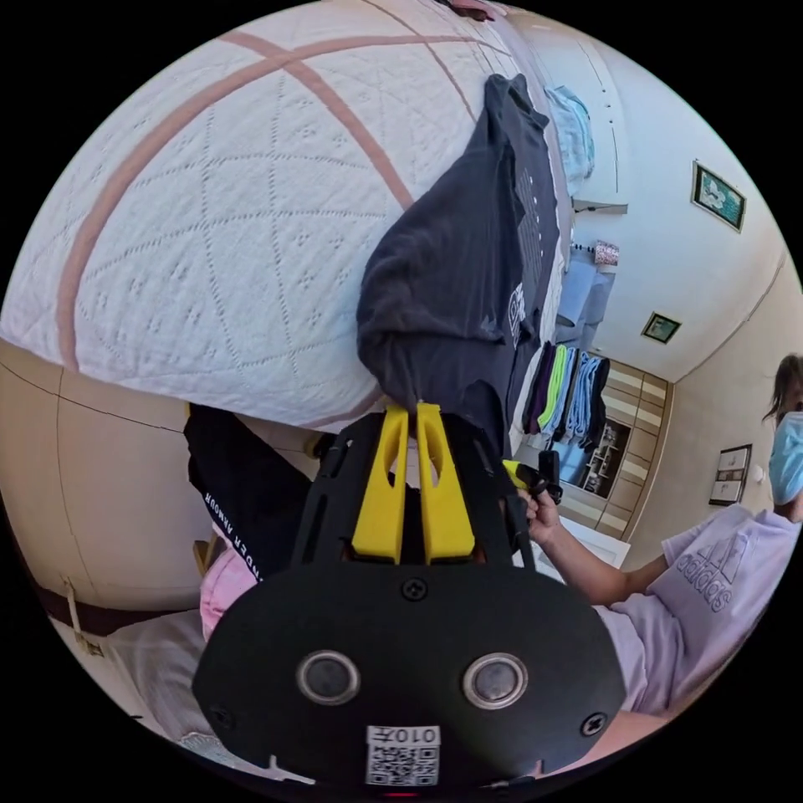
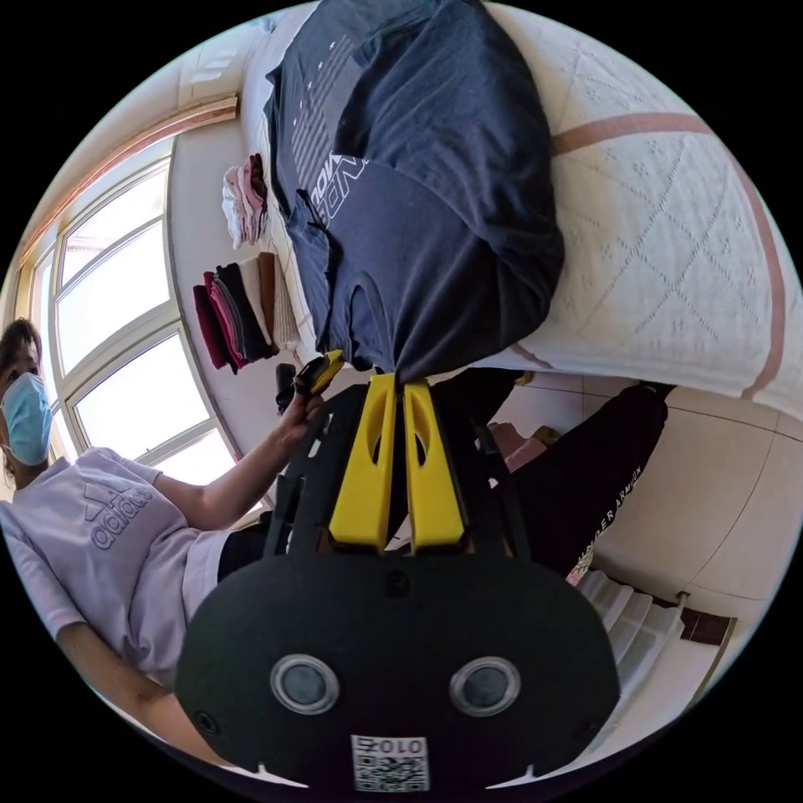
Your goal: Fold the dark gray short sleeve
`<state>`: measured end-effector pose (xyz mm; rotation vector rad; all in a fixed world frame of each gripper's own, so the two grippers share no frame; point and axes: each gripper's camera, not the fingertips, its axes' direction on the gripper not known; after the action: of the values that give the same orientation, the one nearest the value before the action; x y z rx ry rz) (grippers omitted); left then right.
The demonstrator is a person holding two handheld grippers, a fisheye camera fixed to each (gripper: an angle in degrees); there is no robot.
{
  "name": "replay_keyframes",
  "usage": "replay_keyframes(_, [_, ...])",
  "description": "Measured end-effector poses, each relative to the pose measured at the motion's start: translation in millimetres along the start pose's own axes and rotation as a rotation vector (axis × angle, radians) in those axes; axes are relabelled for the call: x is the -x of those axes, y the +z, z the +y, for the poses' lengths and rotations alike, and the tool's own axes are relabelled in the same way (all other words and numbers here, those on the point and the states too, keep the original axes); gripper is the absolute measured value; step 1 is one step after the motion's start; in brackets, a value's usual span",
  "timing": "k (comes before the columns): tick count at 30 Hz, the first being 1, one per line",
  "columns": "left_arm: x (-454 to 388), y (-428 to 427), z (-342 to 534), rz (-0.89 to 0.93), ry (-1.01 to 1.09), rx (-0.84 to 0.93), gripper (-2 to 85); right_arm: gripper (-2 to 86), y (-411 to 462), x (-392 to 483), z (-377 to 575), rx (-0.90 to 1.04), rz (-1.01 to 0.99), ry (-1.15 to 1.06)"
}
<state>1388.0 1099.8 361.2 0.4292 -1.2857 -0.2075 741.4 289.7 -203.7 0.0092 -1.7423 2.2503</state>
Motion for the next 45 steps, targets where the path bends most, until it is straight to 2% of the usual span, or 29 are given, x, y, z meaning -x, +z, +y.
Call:
replay_keyframes(7, [-39.7,-25.9,4.5,-0.014,0.050,0.050,0.6,3.9,-4.2,7.0,18.0,-0.003,0.008,-0.042])
replay_keyframes(14, [-140.1,-50.8,-29.0,-0.061,0.200,0.067,1.1,3.8,-50.7,55.2,10.2,-0.097,0.006,-0.155])
replay_keyframes(18, [-227.6,-50.6,-111.5,-0.053,0.397,0.072,1.6,4.0,-101.3,116.4,-52.9,-0.131,0.157,-0.331])
replay_keyframes(21, [-279.9,-25.7,-199.3,-0.133,0.521,0.107,2.6,4.4,-119.3,145.3,-127.7,-0.092,0.303,-0.397])
replay_keyframes(25, [-299.5,18.3,-305.8,-0.183,0.529,0.131,5.2,7.8,-124.6,148.4,-218.8,-0.185,0.469,-0.398])
replay_keyframes(27, [-288.4,35.8,-337.6,-0.195,0.465,0.125,7.0,9.4,-124.4,145.1,-228.4,-0.187,0.448,-0.394])
replay_keyframes(29, [-287.9,29.4,-324.2,-0.144,0.517,0.018,8.4,10.3,-127.0,146.1,-207.1,-0.257,0.448,-0.442])
replay_keyframes(34, [-266.8,19.7,-215.3,-0.401,0.709,-0.110,10.7,12.2,-106.9,101.9,-86.5,-0.308,0.599,-0.530])
replay_keyframes(38, [-219.5,38.7,-158.1,-0.504,0.740,-0.056,11.4,13.0,-83.1,69.1,-22.5,-0.320,0.589,-0.531])
replay_keyframes(45, [-228.4,90.8,-161.5,-0.652,0.873,0.058,11.2,12.1,-35.9,67.0,-8.7,-0.272,0.672,-0.532])
